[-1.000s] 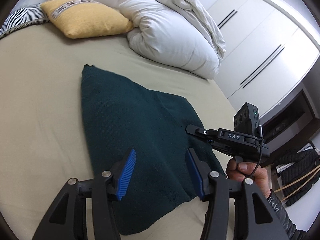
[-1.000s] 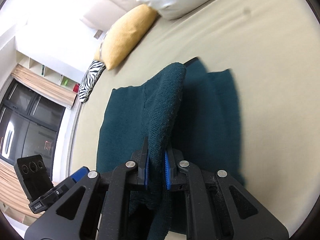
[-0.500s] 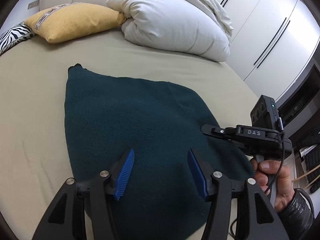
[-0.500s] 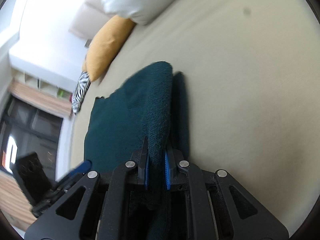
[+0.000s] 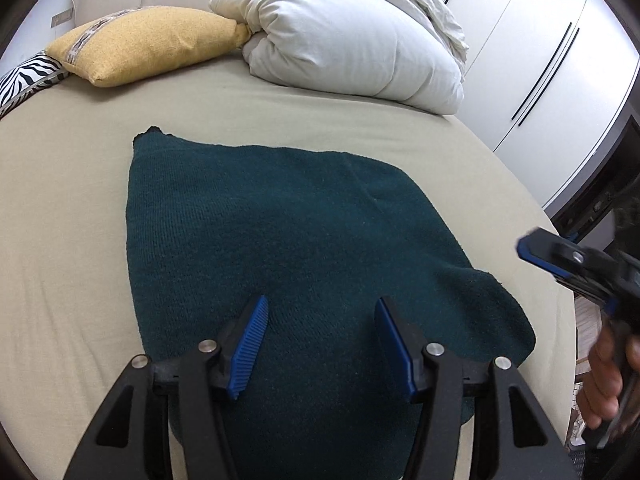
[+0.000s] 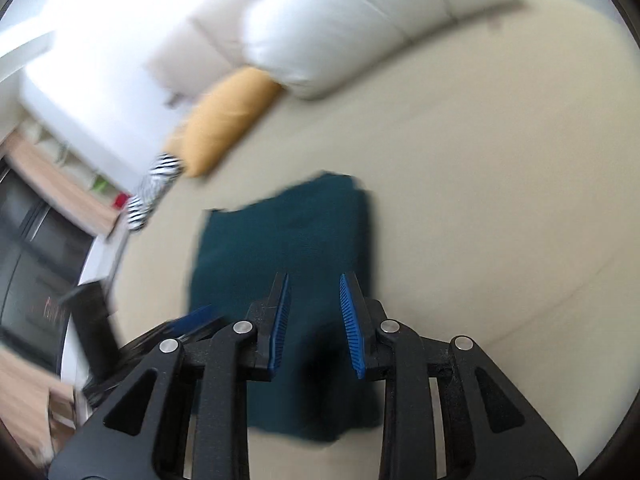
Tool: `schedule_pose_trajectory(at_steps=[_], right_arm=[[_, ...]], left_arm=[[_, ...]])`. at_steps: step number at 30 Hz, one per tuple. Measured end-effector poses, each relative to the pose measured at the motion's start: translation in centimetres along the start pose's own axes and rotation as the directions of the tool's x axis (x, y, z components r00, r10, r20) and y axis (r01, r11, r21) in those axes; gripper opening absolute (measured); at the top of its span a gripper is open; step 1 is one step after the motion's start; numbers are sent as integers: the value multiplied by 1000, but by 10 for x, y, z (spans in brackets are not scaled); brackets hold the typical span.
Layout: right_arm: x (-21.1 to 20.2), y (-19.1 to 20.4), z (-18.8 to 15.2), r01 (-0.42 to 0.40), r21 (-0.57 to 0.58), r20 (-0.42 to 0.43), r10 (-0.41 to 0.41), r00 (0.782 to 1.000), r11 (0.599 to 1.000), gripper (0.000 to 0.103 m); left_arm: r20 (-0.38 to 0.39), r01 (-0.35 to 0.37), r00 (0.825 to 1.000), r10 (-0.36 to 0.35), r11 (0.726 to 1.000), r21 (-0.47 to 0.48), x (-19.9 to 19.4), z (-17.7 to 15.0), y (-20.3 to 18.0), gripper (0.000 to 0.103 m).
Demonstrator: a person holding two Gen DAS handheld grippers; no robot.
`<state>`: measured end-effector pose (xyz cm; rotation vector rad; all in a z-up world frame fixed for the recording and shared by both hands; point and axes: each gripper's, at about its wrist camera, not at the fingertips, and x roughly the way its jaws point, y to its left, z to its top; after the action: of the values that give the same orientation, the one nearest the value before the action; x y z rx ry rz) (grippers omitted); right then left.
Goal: Fold small clothes
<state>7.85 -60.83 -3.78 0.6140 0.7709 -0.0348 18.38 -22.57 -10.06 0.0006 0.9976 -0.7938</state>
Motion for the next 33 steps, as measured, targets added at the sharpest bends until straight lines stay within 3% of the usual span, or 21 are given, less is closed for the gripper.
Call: schedule_pose_trajectory(at_steps=[2,4,6,7,8,14,19,22,25,27,28,30,33], right_arm=[[-4,20,-12,-32,-80,-12,31,999,996,25],[11,20,-23,-26,-105,-89,17,996,994,21],[39,-4,-42,68,-41,-190,-75,979,997,16],[44,-17,-51,69,0,-210,-67,975,998,14],[41,-31,-62,20,46,-184,-11,983,999,11],[22,-48,-84,-61,95,-136,74,988,994,8],[2,-27,-70,33,64,-150,-23,988,997,16],[-21,4,-60,-41,-4,-64,40,997,999,16],[-9,22,-61,-85,-72,-108,77,991,994,16],[24,12,-71,-46,-72,-205,30,978,996,12],[45,-6,-82,-3,-19,-268,-2,963,1000,11],[47,-23,-91,-72,69,-229,86,970,995,8],[32,-25,-101,-74,57,-210,84,974,996,8]], left_arm=[[-2,-5,1000,5,1000,4,1,0,-1,59],[-6,-8,1000,8,1000,6,1,0,-1,59],[-14,3,1000,-3,1000,6,2,0,0,59],[-13,3,1000,-3,1000,9,3,0,0,59],[-12,4,1000,-4,1000,16,3,0,1,59],[-11,3,1000,-2,1000,21,4,0,1,58],[15,-20,1000,20,1000,11,-13,3,-2,59],[68,-54,996,51,998,35,-22,7,-6,59],[21,-75,997,74,996,37,-8,6,1,59],[-12,-57,998,57,998,26,3,0,9,58],[-2,-56,998,56,998,42,3,-3,9,58],[-3,-66,998,67,996,59,3,-4,6,58],[-10,-63,998,63,997,41,3,0,8,58]])
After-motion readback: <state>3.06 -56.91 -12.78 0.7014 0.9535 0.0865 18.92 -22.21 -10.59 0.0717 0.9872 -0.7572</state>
